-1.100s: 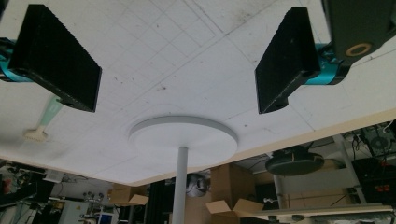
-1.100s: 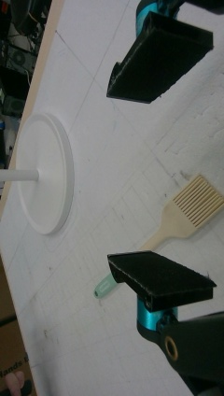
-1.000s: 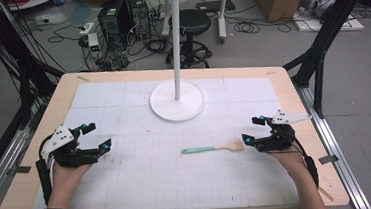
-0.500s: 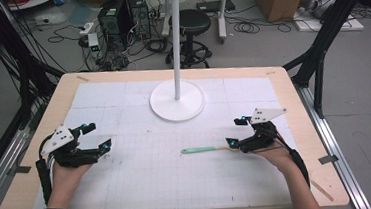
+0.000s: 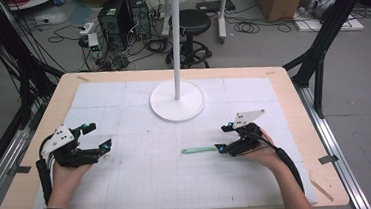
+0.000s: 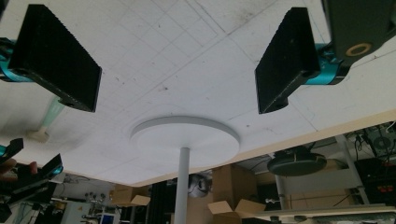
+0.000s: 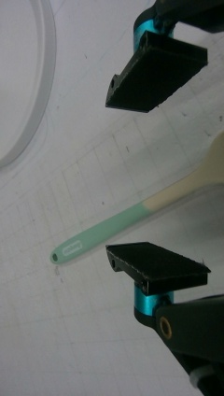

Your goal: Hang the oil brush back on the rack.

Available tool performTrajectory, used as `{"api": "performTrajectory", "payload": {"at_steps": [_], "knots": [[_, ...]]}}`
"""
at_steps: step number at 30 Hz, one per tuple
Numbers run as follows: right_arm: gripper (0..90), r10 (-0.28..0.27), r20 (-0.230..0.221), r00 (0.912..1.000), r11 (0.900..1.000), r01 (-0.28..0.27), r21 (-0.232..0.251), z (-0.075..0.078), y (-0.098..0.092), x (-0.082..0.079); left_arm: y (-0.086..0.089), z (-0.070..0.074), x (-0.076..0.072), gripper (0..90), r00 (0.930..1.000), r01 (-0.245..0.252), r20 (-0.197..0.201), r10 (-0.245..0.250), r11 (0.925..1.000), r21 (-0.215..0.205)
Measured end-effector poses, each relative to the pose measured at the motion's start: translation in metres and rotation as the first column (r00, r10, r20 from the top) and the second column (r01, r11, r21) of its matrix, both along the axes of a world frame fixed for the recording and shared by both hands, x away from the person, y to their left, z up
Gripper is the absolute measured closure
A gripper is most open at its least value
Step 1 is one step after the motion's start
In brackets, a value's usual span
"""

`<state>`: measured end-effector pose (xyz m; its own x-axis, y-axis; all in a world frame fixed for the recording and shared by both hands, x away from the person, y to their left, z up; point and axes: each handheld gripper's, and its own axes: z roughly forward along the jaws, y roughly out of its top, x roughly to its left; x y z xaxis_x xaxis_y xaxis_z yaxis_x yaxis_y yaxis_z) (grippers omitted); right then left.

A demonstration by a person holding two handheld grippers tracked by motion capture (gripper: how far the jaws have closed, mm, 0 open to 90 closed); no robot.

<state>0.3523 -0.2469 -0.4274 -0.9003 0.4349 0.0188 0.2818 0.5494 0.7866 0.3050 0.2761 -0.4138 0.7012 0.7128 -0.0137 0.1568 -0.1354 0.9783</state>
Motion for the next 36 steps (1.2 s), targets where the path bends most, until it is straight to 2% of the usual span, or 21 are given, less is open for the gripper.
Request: {"api": "performTrajectory", "payload": {"at_steps": [2,4,5,6,8,18,22,30,33,36], "knots": [[28.0,0.014,-0.013,0.9998,1.0,-0.015,-0.016,-0.002,0.003,0.0,0.0,0.0,0.0,15.2,1.0,-0.001,0.001,0.001,1.0,0.001],[32.3,0.022,-0.004,0.9997,0.999,-0.022,-0.031,-0.004,0.006,0.001,0.0,0.0,0.0,15.2,1.0,-0.001,0.001,0.001,1.0,0.001],[34.4,0.027,-0.017,0.9995,0.999,-0.028,-0.038,-0.005,0.007,0.0,0.0,0.0,0.0,15.2,1.0,0.001,0.0,-0.001,1.0,0.0],[36.5,0.034,-0.006,0.9994,0.998,-0.034,-0.049,-0.006,0.008,0.0,0.0,0.0,0.0,15.2,1.0,0.001,0.0,-0.001,1.0,0.0],[40.3,0.038,-0.021,0.999,0.997,-0.04,-0.062,-0.007,0.009,0.0,0.0,0.0,0.0,15.2,1.0,0.001,0.0,-0.001,1.0,0.0],[58.7,0.061,-0.047,0.997,0.993,-0.065,-0.098,-0.01,0.01,0.0,0.001,0.0,0.0,15.2,1.0,0.0,0.0,0.0,1.0,-0.001],[61.1,0.069,-0.067,0.9953,0.991,-0.076,-0.107,-0.012,0.01,0.001,0.001,0.0,0.0,15.2,1.0,0.0,0.0,0.0,1.0,0.001],[69.1,0.074,-0.058,0.9956,0.99,-0.08,-0.118,-0.013,0.011,0.0,0.001,0.0,0.0,15.2,1.0,-0.001,0.001,0.001,1.0,-0.001],[76.4,0.084,-0.051,0.9951,0.987,-0.09,-0.132,-0.013,0.012,-0.002,0.0,0.0,0.0,15.2,1.0,0.001,0.001,-0.001,1.0,0.001],[77.3,0.084,-0.045,0.9955,0.986,-0.09,-0.138,-0.012,0.013,-0.003,0.0,0.001,-0.001,15.2,1.0,0.0,0.002,0.0,1.0,-0.001]]}}
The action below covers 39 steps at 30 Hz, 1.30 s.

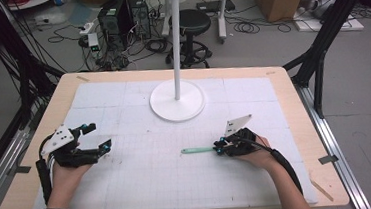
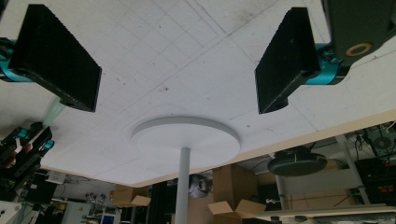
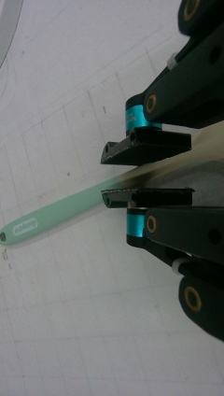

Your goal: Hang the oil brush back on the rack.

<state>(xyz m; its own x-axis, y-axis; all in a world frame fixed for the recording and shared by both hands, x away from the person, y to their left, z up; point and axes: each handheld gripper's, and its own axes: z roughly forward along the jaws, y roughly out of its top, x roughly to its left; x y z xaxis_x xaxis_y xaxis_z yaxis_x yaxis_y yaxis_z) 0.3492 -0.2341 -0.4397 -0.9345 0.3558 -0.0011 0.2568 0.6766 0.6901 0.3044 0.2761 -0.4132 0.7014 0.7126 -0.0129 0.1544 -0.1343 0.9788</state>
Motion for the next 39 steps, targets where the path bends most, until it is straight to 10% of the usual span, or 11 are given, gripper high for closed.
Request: {"api": "performTrajectory", "payload": {"at_steps": [24,39], "knots": [[83.2,-0.029,0.008,0.9995,1.0,0.029,-0.009,0.003,0.001,-0.003,0.001,0.0,0.0,15.2,1.0,-0.002,0.001,0.002,1.0,-0.002],[83.1,-0.15,0.086,0.985,0.976,0.133,0.172,0.034,-0.018,-0.004,0.001,0.0,0.0,15.2,1.0,0.002,0.001,-0.002,1.0,-0.005]]}}
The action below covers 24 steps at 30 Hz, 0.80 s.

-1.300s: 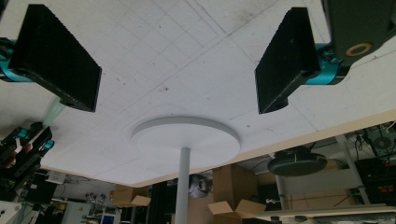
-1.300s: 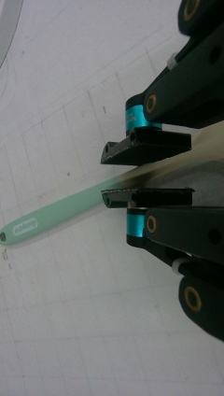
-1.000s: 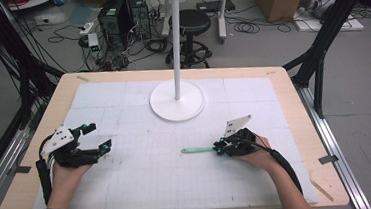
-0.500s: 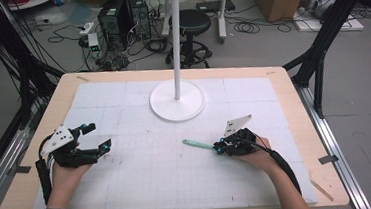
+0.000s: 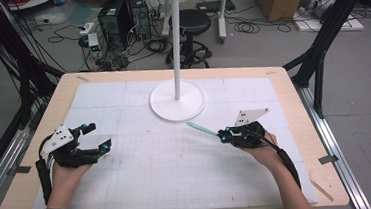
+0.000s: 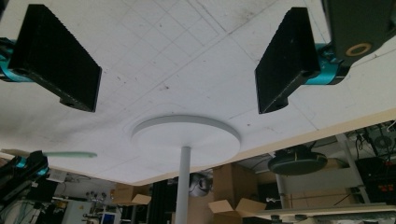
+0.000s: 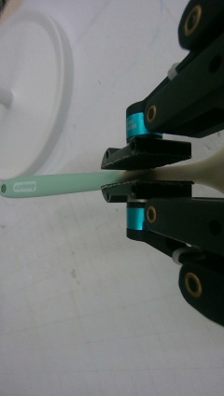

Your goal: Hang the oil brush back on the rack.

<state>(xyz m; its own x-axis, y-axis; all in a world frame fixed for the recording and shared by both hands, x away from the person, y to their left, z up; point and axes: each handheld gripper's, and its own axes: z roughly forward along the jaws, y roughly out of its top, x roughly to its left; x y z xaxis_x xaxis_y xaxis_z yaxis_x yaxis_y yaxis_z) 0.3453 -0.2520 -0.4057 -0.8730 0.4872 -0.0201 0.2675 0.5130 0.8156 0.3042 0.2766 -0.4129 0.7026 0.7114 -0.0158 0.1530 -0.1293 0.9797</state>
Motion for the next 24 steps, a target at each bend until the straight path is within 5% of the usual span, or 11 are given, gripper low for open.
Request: {"api": "performTrajectory", "payload": {"at_steps": [11,18,24], "knots": [[83.1,-0.122,0.098,0.9877,0.986,0.109,0.124,0.037,0.001,0.002,0.002,0.001,0.0,15.2,1.0,-0.002,0.006,0.002,1.0,-0.004],[83.2,-0.18,0.135,0.9742,0.959,0.143,0.246,0.062,0.002,0.005,0.002,0.001,-0.001,15.2,1.0,-0.002,0.007,0.003,0.9999,-0.013],[83.2,-0.217,0.176,0.9602,0.942,0.159,0.296,0.088,-0.003,0.008,0.002,0.001,0.0,15.2,1.0,-0.002,0.008,0.002,0.9998,-0.022]]}}
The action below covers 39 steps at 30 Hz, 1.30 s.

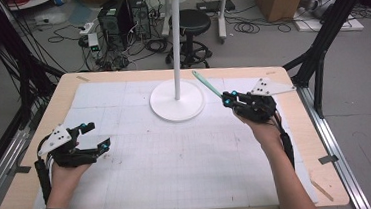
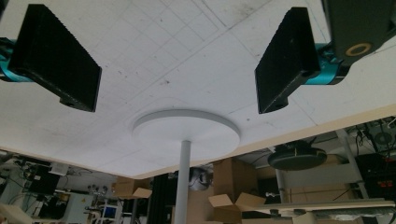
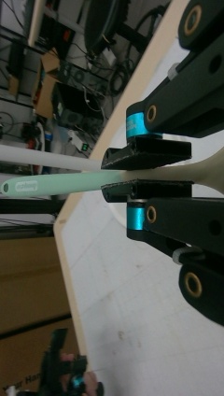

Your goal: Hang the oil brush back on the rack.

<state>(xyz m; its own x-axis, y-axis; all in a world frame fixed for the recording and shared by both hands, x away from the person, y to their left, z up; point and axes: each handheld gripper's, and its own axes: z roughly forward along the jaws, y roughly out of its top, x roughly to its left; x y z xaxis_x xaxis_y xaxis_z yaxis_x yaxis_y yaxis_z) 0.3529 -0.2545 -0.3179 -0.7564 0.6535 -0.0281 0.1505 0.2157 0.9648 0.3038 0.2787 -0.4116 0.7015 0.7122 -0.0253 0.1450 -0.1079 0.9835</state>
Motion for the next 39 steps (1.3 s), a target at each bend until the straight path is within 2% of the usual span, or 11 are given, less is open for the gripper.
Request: {"api": "performTrajectory", "payload": {"at_steps": [7,9,20,29,31,33,39], "knots": [[83.1,-0.034,0.069,0.997,0.999,0.032,0.037,0.034,-0.005,0.003,0.0,0.0,-0.001,15.2,1.0,0.003,-0.002,-0.003,1.0,-0.002],[83.2,-0.045,0.077,0.996,0.998,0.04,0.055,0.044,-0.006,0.005,0.0,0.0,-0.001,15.2,1.0,0.003,-0.003,-0.003,1.0,-0.001],[83.1,-0.085,0.157,0.984,0.989,0.064,0.13,0.085,-0.001,0.019,0.001,0.001,-0.002,15.2,1.0,0.006,-0.003,-0.006,1.0,-0.003],[83.1,-0.101,0.185,0.9776,0.985,0.072,0.157,0.107,0.013,0.03,0.003,0.001,-0.001,15.2,1.0,0.008,0.002,-0.008,0.9998,-0.017],[83.1,-0.101,0.185,0.9775,0.984,0.071,0.162,0.109,0.015,0.031,0.003,0.001,-0.001,15.2,1.0,0.006,0.005,-0.006,0.9999,-0.016],[83.1,-0.113,0.2,0.9732,0.982,0.079,0.172,0.112,0.015,0.032,0.004,0.001,-0.001,15.2,1.0,0.007,0.004,-0.007,0.9998,-0.02],[83.1,-0.118,0.197,0.9733,0.977,0.079,0.196,0.115,0.013,0.035,0.004,0.001,-0.001,15.2,1.0,0.005,0.005,-0.005,0.9997,-0.023]]}}
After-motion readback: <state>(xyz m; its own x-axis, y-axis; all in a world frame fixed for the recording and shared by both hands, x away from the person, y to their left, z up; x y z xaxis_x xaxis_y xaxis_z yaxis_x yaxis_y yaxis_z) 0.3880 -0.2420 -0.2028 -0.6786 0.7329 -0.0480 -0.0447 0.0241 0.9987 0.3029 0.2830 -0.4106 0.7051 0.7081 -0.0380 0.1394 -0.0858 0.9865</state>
